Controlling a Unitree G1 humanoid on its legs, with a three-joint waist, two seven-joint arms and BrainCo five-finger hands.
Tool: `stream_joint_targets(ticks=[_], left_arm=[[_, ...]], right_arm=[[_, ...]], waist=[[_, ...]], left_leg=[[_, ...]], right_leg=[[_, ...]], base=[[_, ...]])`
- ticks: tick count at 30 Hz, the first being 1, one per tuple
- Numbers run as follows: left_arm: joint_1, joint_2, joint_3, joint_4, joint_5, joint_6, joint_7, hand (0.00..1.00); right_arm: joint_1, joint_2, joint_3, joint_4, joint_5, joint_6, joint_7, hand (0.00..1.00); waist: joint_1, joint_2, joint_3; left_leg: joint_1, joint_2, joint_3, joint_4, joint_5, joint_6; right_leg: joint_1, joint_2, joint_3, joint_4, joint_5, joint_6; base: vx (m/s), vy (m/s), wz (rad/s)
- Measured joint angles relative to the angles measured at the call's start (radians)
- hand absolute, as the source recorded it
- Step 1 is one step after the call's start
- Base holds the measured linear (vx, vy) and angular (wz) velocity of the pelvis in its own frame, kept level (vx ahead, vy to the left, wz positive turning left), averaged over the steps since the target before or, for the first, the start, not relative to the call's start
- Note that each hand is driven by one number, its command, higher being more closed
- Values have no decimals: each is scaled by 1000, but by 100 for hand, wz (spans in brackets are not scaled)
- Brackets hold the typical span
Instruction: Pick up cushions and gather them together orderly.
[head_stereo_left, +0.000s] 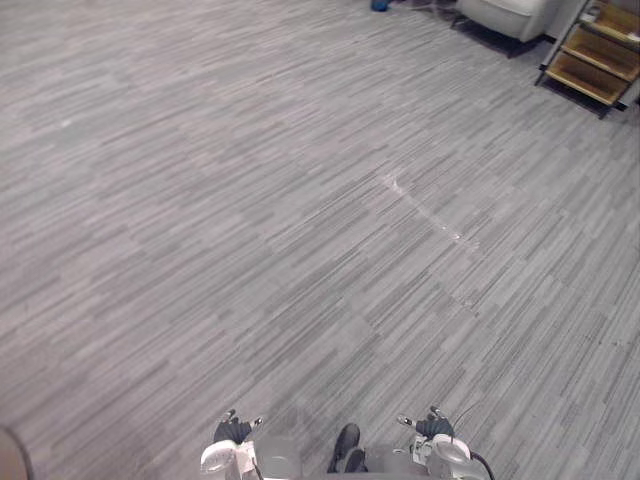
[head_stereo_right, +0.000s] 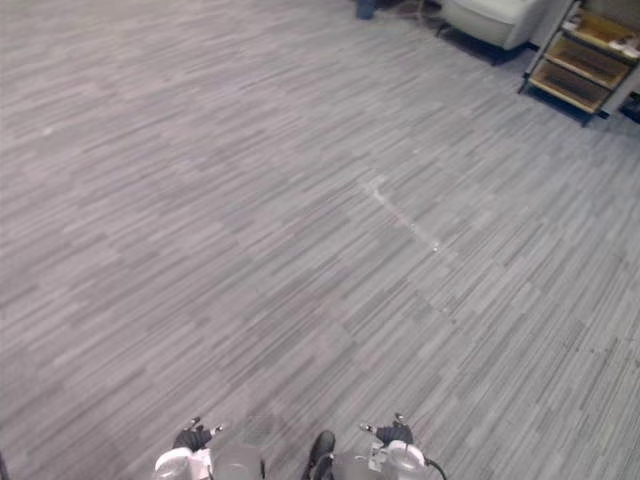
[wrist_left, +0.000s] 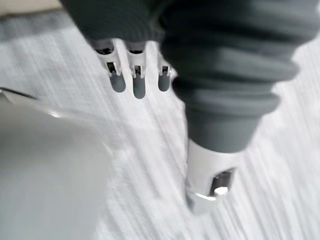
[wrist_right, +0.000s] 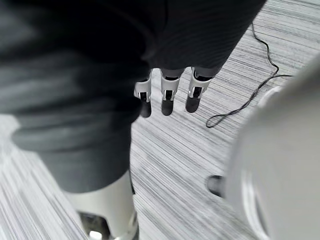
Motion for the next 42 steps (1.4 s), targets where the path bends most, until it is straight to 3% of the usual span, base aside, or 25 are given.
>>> stream_joint_targets(ticks=[3, 4, 6, 7, 8, 11, 14, 15, 16, 18, 20, 23, 25, 27, 29, 30, 32, 34, 35, 36, 37, 38, 39, 40, 42], left_arm=[[-1, -7, -21, -30, 0, -4, 0, 0], [-1, -23, -17, -32, -1, -6, 0, 0], [3, -22, -12, -38, -1, -18, 0, 0], [5, -21, -12, -37, -1, -20, 0, 0], [2, -11, -13, -37, -1, -21, -2, 0], [2, -11, -13, -41, 2, -20, -2, 0], [-11, 5, -42, -13, 15, -6, -1, 0], [-21, 10, -67, 7, 20, 5, 0, 0], [-19, 10, -71, 10, 20, 5, 0, 0], [-34, 3, -85, 24, 23, 8, 0, 0], [-42, -3, -92, 27, 25, 8, -1, 0], [-54, 5, -128, 29, 27, 6, 0, 0], [-52, 8, -134, 43, 28, 6, 2, 0], [-44, -8, -120, 46, 28, 5, 6, 0], [-40, -22, -63, 45, 29, 9, 7, 0], [-26, -30, -61, 40, 30, 8, 7, 0], [-20, -27, -69, 5, 30, 6, 6, 0], [-19, -21, -92, -14, 29, 4, 7, 0], [-10, -23, -95, -29, 27, -2, 6, 0], [-5, -27, -95, -32, 14, -11, 2, 0], [-5, -31, -90, -34, 12, -14, 1, 0], [0, -41, -75, -44, -4, -20, -1, 0], [10, -41, -52, -42, -8, -24, -1, 0], [8, -36, -53, -42, -9, -24, -1, 0], [6, -20, -47, -44, -9, -22, -4, 0]], right_arm=[[-5, -1, 0, -2, 21, 1, -4, 0], [-7, -14, -1, -3, 21, 2, -5, 0], [-6, -17, 1, 5, 21, 4, -5, 0], [-8, -13, 1, 5, 21, 4, -5, 0], [-18, -7, 0, 5, 21, 3, -3, 0], [-10, 1, 3, -12, 20, 1, 0, 0], [17, 8, 2, -16, 20, -3, 4, 0], [52, 10, 0, -52, 21, -1, 3, 0], [57, 9, 1, -57, 20, -3, 2, 0], [59, 12, -17, -82, 21, -9, 2, 0], [49, 9, -51, -78, 21, -9, 1, 0], [29, -9, -80, -44, 22, -7, -3, 0], [37, -32, -92, -24, 33, -3, -4, 0], [36, -41, -133, -4, 41, 0, -7, 0], [45, -44, -129, -10, 49, 0, -7, 0], [45, -51, -107, -27, 63, 2, -13, 0], [42, -37, -107, -27, 75, 3, -21, 0], [38, -34, -107, -26, 99, 4, -24, 0], [20, -35, -109, -15, 101, 2, -25, 0], [-9, -41, -111, 1, 101, 0, -25, 0], [-17, -40, -112, 1, 101, -1, -25, 0], [-21, -47, -113, 2, 99, -1, -25, 0], [-20, -29, -98, 2, 99, 1, -25, 0], [-21, -23, -97, 2, 99, 1, -24, 0], [-1, -3, -92, -4, 97, 4, -20, 0]], waist=[[20, -10, 0], [33, 6, -4], [60, -13, -7], [65, -15, -12], [60, -38, -17], [68, -46, -23], [56, -45, -13], [38, -46, -12], [33, -43, -13], [3, -47, -15], [-14, -45, -17], [-43, -51, -19], [-71, -43, -26], [-69, -1, -48], [-71, 20, -42], [-53, 35, -34], [-29, 22, -21], [-14, 11, -20], [3, 10, -19], [25, 20, -16], [31, 28, -15], [53, 40, -16], [68, 24, -20], [68, 18, -21], [60, -14, -26]], left_leg=[[-89, -68, -2, -338, -9, -11], [-118, -115, -43, -590, 69, -19], [-87, -148, -50, -722, 249, -29], [-78, -157, -45, -733, 278, -14], [-72, -172, -11, -699, 238, 20], [-37, -162, 63, -604, 159, 69], [120, -142, 85, -621, 28, 66], [198, -141, 95, -633, -3, 67], [214, -137, 98, -640, -8, 66], [362, -98, 127, -750, -27, 60], [432, -78, 145, -817, -30, 54], [468, -73, 133, -859, -48, 21], [504, -50, 56, -846, -68, -12], [467, -6, 2, -721, -39, -54], [355, 7, -30, -412, 59, -41], [207, 24, -31, -89, 138, -20], [72, 1, -18, 25, 37, -16], [-10, -43, -8, -41, -9, 4], [-69, -89, -3, -214, -23, 4], [-117, -126, -15, -461, 21, 2], [-129, -135, -24, -534, 48, -3], [-142, -138, -15, -658, 206, -17], [-117, -147, 40, -670, 259, 21], [-113, -156, 49, -662, 240, 29], [-109, -165, 99, -553, 151, 104]], right_leg=[[79, -10, 96, -79, -13, 21], [105, -20, 142, -93, -42, 30], [131, -45, 213, -104, -71, 53], [137, -54, 231, -106, -74, 60], [143, -83, 254, -103, -82, 81], [125, -104, 326, 43, -73, 106], [-110, -120, 302, 678, -3, 294], [-190, -162, 252, 839, -30, 253], [-204, -171, 240, 849, -37, 245], [-298, -209, 101, 721, -79, 190], [-332, -204, 51, 511, -67, 193], [-357, -158, 89, 128, 77, 179], [-340, -120, 127, 81, 236, 112], [-333, -82, 96, 142, 152, 89], [-268, -46, 92, 142, 84, 71], [-168, -14, 115, 94, 54, 43], [-50, -3, 141, 29, 30, 25], [23, -6, 164, -24, 23, 26], [63, -16, 199, -63, 16, 31], [93, -25, 248, -86, -16, 41], [101, -26, 262, -90, -25, 47], [121, -37, 314, -97, -58, 61], [147, -60, 367, -106, -90, 73], [157, -72, 377, -104, -94, 74], [171, -103, 423, -40, -89, 88]], base=[[389, 6, -90], [325, 115, -66], [466, 148, -85], [553, 119, -71], [565, 100, -51], [546, 119, -57], [431, 80, -51], [499, 40, -22], [480, 9, -19], [397, -15, -25], [461, -63, -19], [470, -132, 4], [580, -245, 37], [723, -308, 15], [632, -288, -18], [450, -160, -26], [553, -125, -32], [464, -93, -35], [458, -27, -83], [457, 21, -87], [564, 142, -107], [660, 179, -100], [562, 156, -91], [655, 114, -60], [704, 127, -29]])
